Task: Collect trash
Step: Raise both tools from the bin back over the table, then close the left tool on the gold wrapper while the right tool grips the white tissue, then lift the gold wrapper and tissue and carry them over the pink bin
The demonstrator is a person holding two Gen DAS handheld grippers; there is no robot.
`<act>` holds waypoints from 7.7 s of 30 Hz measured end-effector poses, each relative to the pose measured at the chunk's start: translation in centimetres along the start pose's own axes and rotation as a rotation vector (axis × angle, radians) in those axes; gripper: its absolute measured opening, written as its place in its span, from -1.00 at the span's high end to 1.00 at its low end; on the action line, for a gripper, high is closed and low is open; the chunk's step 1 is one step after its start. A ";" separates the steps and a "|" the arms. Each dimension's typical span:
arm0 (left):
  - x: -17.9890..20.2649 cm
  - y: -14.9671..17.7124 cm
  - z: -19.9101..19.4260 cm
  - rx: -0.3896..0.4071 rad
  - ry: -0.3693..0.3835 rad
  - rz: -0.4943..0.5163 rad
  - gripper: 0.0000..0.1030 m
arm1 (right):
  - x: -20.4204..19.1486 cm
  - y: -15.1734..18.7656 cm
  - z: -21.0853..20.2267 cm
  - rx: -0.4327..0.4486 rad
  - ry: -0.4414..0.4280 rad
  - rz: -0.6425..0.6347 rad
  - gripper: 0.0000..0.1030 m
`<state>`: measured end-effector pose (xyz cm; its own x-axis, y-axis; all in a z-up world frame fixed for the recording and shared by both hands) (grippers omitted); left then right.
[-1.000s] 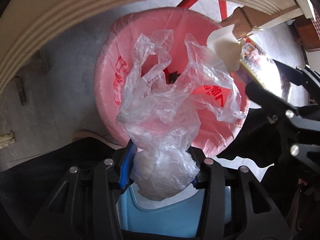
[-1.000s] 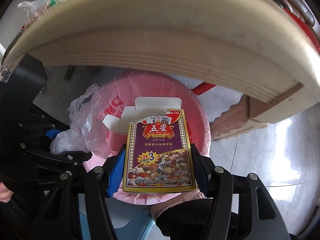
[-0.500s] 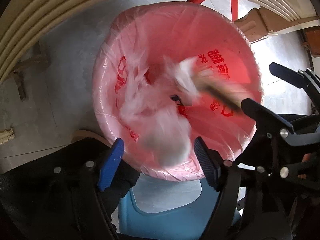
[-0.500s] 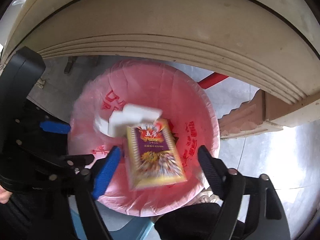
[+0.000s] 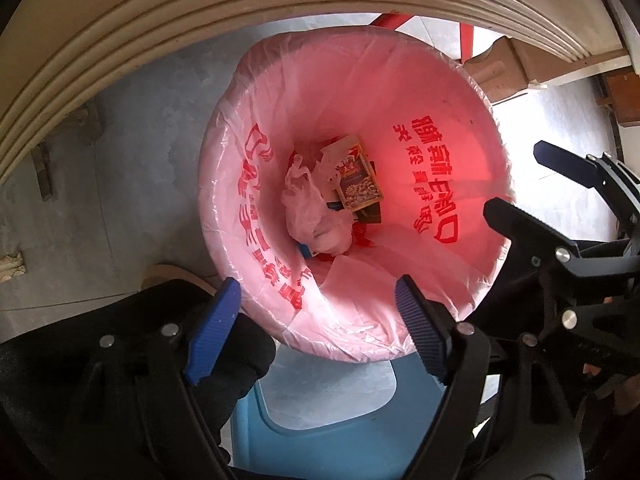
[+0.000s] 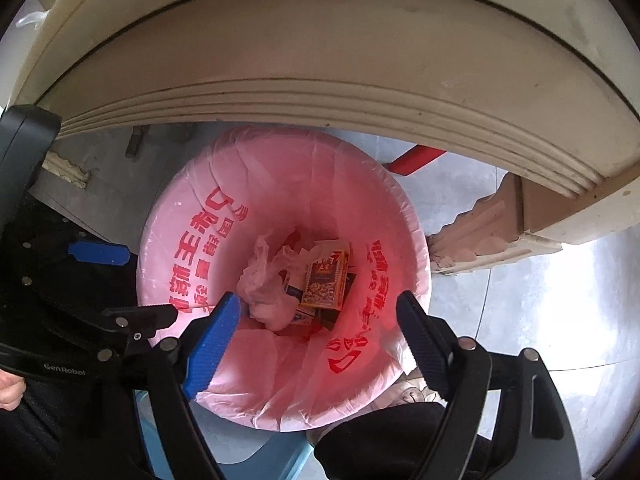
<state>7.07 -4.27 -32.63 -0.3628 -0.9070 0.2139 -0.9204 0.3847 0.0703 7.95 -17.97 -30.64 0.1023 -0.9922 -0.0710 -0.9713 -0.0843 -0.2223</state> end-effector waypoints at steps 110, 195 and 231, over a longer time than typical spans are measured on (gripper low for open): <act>0.8 -31.1 -20.2 0.261 -0.072 0.429 -0.59 | 5.7 -28.8 -8.8 0.321 -0.050 0.020 -0.72; 6.3 3.2 -36.8 0.805 -0.135 0.199 0.66 | -4.1 -7.2 -36.2 0.728 0.060 -0.032 0.63; 6.5 5.4 -24.5 0.571 -0.067 0.272 0.66 | -4.2 -0.5 -26.3 0.489 0.042 0.026 0.63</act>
<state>3.36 -3.90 -7.01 -0.5863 -0.8053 0.0882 -0.7198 0.4678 -0.5129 2.39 -16.19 -4.70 0.0609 -0.9971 -0.0453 -0.7581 -0.0167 -0.6519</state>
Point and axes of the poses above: each gripper's, at about its wrist camera, not at the fingertips, and z roughly the way its jaws point, x to its right, y to its underside, the point moved 2 cm from there along z, roughly the way its jaws point, and after that the axes turned 3 degrees about y, right-handed, at the moved point
